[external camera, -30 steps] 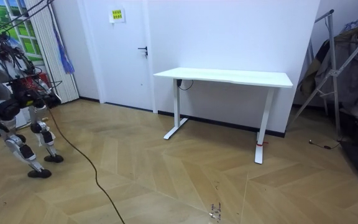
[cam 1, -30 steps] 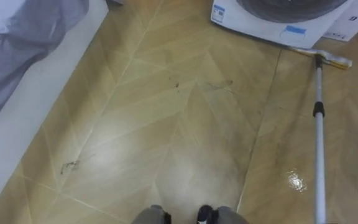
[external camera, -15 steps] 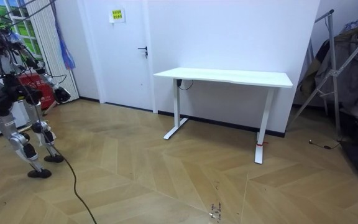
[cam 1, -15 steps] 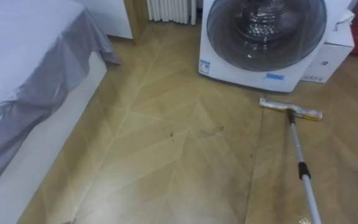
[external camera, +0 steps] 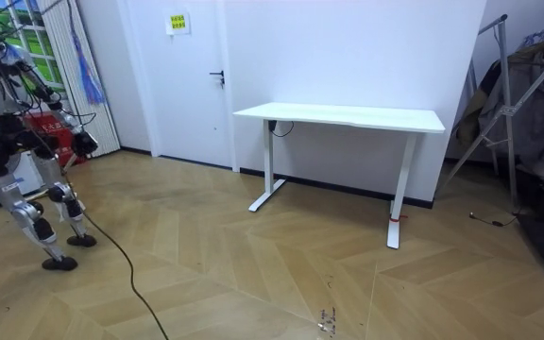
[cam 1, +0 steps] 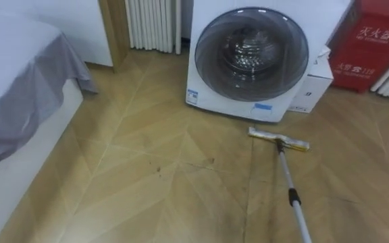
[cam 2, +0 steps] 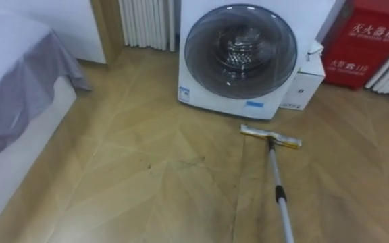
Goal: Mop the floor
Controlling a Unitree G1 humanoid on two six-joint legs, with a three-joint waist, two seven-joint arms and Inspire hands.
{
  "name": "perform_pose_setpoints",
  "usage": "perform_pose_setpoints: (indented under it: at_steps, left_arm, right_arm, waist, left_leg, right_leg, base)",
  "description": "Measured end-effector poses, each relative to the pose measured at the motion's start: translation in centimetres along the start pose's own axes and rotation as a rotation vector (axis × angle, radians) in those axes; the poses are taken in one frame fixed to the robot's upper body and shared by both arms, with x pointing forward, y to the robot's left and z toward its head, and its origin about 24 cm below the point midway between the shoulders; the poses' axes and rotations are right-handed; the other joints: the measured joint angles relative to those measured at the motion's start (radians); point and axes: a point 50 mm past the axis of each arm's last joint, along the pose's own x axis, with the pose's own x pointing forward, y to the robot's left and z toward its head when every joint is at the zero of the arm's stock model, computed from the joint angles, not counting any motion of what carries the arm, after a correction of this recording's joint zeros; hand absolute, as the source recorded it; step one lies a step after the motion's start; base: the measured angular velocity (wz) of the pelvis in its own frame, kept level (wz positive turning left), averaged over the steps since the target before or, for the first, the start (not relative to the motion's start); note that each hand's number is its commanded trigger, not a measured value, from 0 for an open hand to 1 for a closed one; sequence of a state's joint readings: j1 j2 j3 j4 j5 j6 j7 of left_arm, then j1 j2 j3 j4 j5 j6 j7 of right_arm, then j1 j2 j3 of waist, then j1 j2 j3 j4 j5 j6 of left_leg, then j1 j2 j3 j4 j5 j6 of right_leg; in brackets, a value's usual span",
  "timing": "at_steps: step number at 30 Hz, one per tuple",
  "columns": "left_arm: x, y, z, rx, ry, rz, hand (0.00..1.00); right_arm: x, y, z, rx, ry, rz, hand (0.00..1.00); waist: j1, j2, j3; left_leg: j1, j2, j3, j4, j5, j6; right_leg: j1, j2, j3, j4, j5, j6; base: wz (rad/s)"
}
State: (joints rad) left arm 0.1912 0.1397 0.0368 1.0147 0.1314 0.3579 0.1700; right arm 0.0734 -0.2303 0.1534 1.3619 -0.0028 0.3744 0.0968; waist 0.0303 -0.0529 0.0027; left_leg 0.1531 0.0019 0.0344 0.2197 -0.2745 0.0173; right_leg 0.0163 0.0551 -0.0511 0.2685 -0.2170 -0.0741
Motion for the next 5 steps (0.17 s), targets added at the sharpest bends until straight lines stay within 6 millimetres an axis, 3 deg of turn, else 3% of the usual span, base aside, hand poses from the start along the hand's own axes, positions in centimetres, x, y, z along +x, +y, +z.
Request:
perform_pose_setpoints:
  at_steps: [5]
  left_arm:
    - [-0.01, 0.01, 0.59, 0.034, -0.009, -0.016, 0.00]
  right_arm:
    - [-0.11, -0.01, 0.42, -0.005, -0.003, -0.001, 1.00]
  waist:
    - [0.001, 0.007, 0.0011]
  left_leg:
    - [0.015, 0.004, 0.011, -0.001, 0.000, 0.000]
  right_leg:
    - [0.007, 0.006, 0.020, 0.005, 0.002, -0.001]
  base:
    - [-0.09]
